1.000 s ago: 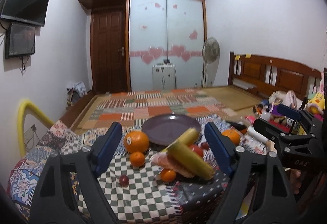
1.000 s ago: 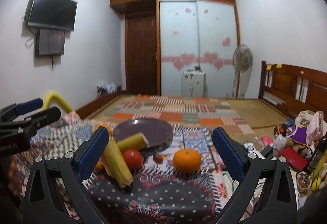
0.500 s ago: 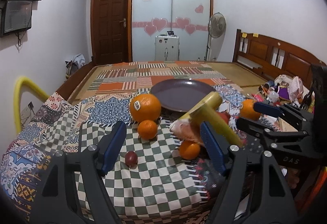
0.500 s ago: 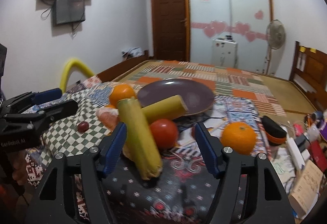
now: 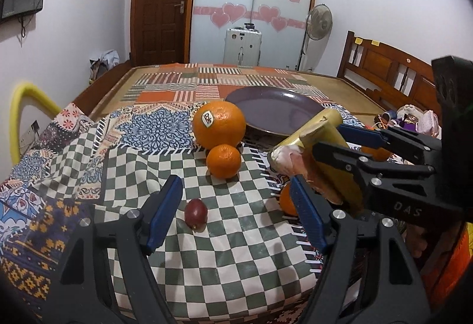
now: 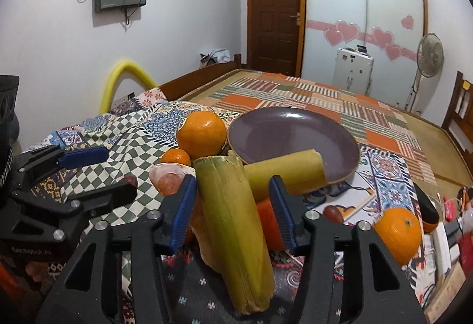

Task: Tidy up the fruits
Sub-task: 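Grasp the husked corn cob with the right gripper and lift it, then grasp the pink pomelo slice with the left gripper while the right gripper holds the corn cob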

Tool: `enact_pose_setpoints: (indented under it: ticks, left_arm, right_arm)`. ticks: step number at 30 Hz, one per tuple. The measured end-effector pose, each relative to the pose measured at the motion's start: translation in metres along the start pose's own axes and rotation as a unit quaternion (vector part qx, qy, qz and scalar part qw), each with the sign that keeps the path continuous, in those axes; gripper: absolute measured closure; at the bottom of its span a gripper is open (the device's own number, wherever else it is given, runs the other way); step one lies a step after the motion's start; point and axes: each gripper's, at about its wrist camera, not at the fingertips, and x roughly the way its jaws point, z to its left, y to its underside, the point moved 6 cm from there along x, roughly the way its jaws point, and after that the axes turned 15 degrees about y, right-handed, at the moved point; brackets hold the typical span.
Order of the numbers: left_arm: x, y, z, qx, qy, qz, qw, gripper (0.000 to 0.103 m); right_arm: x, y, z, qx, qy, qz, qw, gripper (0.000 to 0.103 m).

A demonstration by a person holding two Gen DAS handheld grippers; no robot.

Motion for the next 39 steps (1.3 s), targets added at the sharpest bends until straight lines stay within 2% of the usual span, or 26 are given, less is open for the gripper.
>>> enact_pose_setpoints:
  ticks: [4,10,22,30,33,36,39]
  left_arm:
    - [0.004,0.002,-0.003,0.005,0.004,0.004,1.0000,0.028]
    - [0.007,0.001,-0.011,0.014,0.006,0.007,0.9999,0.028]
    - [0.011,-0.009,-0.029,0.026,0.015,0.012,0.9995,0.027]
    - [0.026,-0.012,-0.039,0.021,0.020,0.022,0.9993,0.027]
    - [0.024,-0.019,-0.049,0.024,0.032,0.014,0.9991,0.027]
    - [0.024,-0.029,-0.061,0.042,0.034,0.005,0.9985,0.027]
    - [0.023,-0.039,-0.064,0.054,0.021,-0.004,0.9983,0.027]
  right_arm:
    - [0.001,0.000,0.004,-0.014,-0.001,0.001,1.000,0.066]
    - [-0.005,-0.003,-0.003,-0.007,0.006,-0.010,1.000,0.068]
    - [-0.049,0.009,-0.039,0.054,0.011,-0.048,0.997,0.069]
    - [-0.041,0.011,-0.045,0.063,0.011,-0.055,0.996,0.068]
    - [-0.036,0.017,-0.047,0.074,-0.010,-0.047,0.996,0.068]
    - [-0.031,0.022,-0.047,0.074,-0.012,-0.043,0.996,0.068]
    - [-0.026,0.023,-0.044,0.072,-0.021,-0.042,0.996,0.069]
